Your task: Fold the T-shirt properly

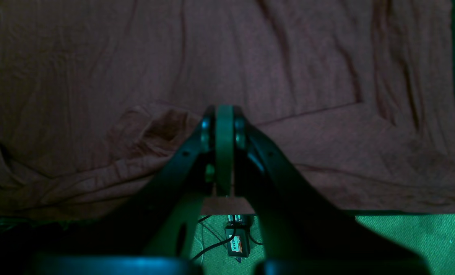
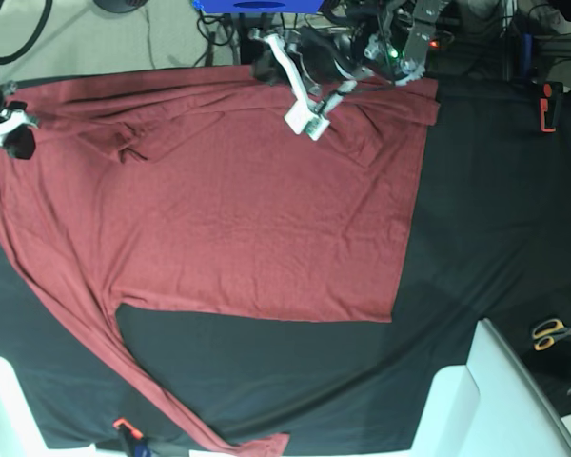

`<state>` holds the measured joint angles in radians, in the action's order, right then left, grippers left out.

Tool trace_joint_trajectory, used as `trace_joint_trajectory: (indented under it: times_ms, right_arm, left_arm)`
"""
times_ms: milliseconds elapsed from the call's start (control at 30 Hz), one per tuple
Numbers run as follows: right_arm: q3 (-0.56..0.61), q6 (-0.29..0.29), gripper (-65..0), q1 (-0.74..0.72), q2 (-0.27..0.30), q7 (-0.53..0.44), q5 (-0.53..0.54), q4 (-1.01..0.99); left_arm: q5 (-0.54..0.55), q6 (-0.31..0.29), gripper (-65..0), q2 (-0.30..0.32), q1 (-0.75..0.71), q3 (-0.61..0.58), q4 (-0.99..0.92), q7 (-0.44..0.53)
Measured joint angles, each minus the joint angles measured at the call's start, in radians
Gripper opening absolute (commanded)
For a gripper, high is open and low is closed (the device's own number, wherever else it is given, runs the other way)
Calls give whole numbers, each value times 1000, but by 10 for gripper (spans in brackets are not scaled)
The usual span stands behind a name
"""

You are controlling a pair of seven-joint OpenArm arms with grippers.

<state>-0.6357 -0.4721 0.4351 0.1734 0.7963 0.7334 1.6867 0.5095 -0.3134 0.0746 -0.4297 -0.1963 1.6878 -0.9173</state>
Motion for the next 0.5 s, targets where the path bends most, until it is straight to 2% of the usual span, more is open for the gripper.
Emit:
trace_joint_trajectory:
  times_ms: [33, 100, 200, 433, 500]
  right_arm:
    - [0, -1, -645, 0, 0, 0, 5, -8]
    - [0, 0, -645, -2, 0, 0, 4, -37]
    - [0, 0, -645, -2, 0, 1, 2, -83]
    - [0, 0, -645, -16, 0, 2, 2, -108]
    - [0, 0, -645, -16, 0, 0, 2, -108]
  left_arm:
    - [0, 0, -650, -1, 2, 0, 4, 0]
    - [4, 46, -650, -8, 3, -2, 4, -4]
    - [7, 77, -650, -10, 5, -4, 3, -5]
    - [9, 82, -650, -2, 15, -61, -1, -8]
    - [7, 83, -650, 21, 19, -92, 2, -19]
